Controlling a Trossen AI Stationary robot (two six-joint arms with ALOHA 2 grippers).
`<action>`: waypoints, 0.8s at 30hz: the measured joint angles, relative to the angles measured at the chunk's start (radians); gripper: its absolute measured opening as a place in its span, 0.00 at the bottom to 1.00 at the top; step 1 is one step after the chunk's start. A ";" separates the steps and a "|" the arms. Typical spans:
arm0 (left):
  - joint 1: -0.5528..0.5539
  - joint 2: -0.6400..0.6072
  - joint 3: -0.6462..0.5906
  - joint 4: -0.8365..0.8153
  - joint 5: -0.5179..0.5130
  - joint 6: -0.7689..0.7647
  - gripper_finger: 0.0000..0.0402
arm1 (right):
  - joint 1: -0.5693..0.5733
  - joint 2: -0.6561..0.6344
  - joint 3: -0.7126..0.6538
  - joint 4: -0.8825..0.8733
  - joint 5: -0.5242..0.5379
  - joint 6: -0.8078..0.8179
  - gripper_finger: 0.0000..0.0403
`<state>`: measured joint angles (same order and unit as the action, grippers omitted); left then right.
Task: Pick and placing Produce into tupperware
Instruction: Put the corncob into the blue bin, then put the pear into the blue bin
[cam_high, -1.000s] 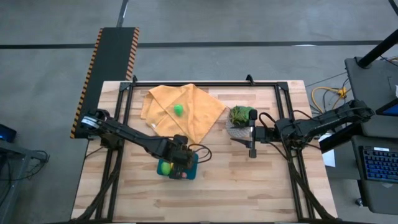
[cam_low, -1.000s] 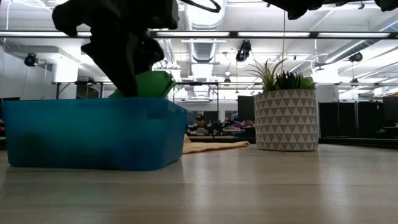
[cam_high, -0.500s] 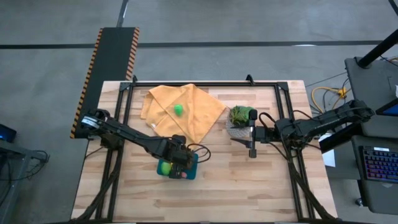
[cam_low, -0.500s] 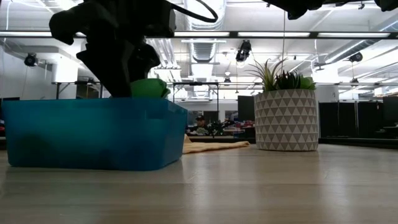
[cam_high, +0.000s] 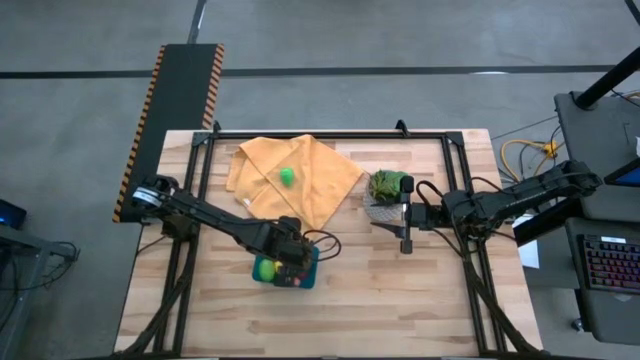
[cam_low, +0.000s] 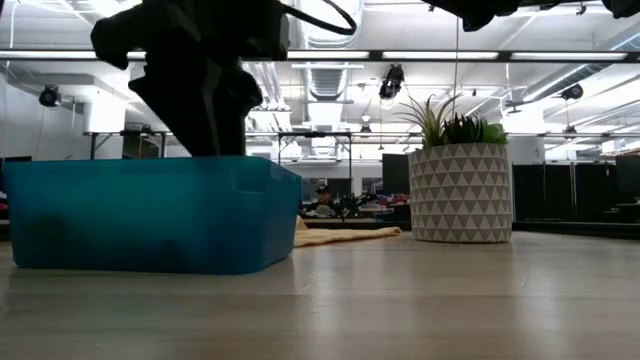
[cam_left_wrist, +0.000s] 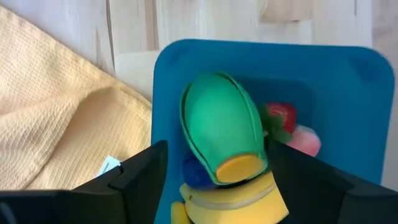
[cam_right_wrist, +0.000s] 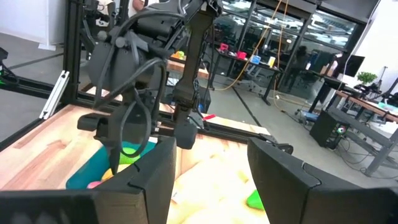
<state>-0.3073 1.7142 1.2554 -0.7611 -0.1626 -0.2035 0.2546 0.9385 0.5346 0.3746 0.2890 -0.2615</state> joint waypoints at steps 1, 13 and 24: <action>0.000 0.000 0.005 -0.003 0.001 0.000 0.65 | 0.000 0.000 0.000 0.000 0.000 0.000 0.48; 0.051 -0.018 0.083 -0.017 -0.097 0.000 0.65 | 0.000 0.000 0.000 0.000 0.000 0.000 0.48; 0.201 -0.132 0.093 -0.037 -0.355 -0.085 0.65 | 0.000 0.000 0.000 -0.005 0.000 0.006 0.48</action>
<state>-0.1059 1.5821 1.3481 -0.7978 -0.5180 -0.2882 0.2546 0.9382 0.5346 0.3698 0.2890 -0.2558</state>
